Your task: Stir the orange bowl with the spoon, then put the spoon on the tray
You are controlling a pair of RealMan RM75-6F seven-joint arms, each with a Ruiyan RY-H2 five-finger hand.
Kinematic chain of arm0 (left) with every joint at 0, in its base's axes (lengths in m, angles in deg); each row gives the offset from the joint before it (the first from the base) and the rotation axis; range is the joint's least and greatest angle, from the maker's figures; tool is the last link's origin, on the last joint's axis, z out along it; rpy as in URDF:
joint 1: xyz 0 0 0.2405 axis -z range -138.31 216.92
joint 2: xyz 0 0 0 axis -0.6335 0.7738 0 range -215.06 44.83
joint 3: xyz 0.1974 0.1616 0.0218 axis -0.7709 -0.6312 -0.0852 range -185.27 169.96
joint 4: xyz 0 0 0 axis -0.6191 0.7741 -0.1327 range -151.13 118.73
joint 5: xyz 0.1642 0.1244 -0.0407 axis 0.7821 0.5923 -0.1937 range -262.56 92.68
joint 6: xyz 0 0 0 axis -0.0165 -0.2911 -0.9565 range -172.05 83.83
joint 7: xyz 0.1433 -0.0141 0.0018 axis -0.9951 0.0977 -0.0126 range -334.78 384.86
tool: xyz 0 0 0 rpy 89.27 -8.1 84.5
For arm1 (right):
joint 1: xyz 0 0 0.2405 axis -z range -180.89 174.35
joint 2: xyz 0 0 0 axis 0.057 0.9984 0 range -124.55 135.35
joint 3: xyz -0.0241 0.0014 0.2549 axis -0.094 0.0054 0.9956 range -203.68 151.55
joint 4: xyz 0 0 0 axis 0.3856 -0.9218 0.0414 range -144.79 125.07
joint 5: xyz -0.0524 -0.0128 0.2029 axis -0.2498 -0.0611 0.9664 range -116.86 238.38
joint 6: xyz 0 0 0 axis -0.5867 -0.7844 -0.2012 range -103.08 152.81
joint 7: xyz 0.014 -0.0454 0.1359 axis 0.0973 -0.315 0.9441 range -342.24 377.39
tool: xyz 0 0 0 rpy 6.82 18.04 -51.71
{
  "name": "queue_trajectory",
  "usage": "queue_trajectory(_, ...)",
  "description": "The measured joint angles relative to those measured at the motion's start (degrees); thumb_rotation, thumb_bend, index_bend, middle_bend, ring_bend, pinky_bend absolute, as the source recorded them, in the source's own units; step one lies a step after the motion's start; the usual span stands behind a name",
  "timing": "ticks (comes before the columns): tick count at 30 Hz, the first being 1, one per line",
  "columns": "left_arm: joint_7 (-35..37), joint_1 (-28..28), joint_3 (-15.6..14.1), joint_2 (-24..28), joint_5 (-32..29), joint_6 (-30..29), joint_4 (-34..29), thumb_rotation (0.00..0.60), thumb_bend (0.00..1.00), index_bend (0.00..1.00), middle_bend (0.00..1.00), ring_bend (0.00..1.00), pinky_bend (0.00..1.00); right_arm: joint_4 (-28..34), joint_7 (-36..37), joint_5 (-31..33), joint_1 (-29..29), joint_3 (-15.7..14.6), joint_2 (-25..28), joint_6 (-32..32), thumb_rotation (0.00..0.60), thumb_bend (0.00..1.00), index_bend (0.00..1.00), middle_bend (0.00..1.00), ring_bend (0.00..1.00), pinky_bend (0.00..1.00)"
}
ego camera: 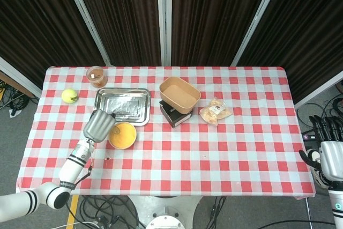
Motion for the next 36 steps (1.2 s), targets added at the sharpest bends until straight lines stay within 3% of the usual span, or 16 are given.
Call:
queue_trajectory(12, -6.10, 0.64, -0.97, -4.41, -1.40, -1.68, 2.90, 0.600, 0.44, 0.67, 0.96, 0.94, 1.00, -0.32, 0.38, 0.07, -0.02, 0.09, -0.02, 0.06, 0.600, 0.15, 0.00, 0.09, 0.00, 0.06)
queue_trajectory(20, -5.23, 0.75, -1.42, -5.63, -2.33, -1.60, 3.16, 0.600, 0.44, 0.66, 0.96, 0.94, 1.00, -1.02, 1.10, 0.40, 0.04, 0.10, -0.23, 0.29, 0.600, 0.15, 0.00, 0.09, 0.00, 0.06)
queue_trajectory(29, -4.45, 0.77, -1.84, -5.52, -3.07, -1.34, 1.30, 0.600, 0.41, 0.43, 0.96, 0.94, 1.00, -1.76, 1.74, 0.67, 0.13, 0.26, -0.48, 0.19, 0.600, 0.15, 0.00, 0.09, 0.00, 0.06)
queue_trajectory(36, -4.41, 0.74, -1.10, -4.19, -5.17, -1.53, -2.15, 0.600, 0.30, 0.26, 0.95, 0.93, 1.00, -2.12, 2.18, 1.01, 0.36, 0.42, -0.57, -0.07, 0.600, 0.15, 0.00, 0.09, 0.00, 0.06)
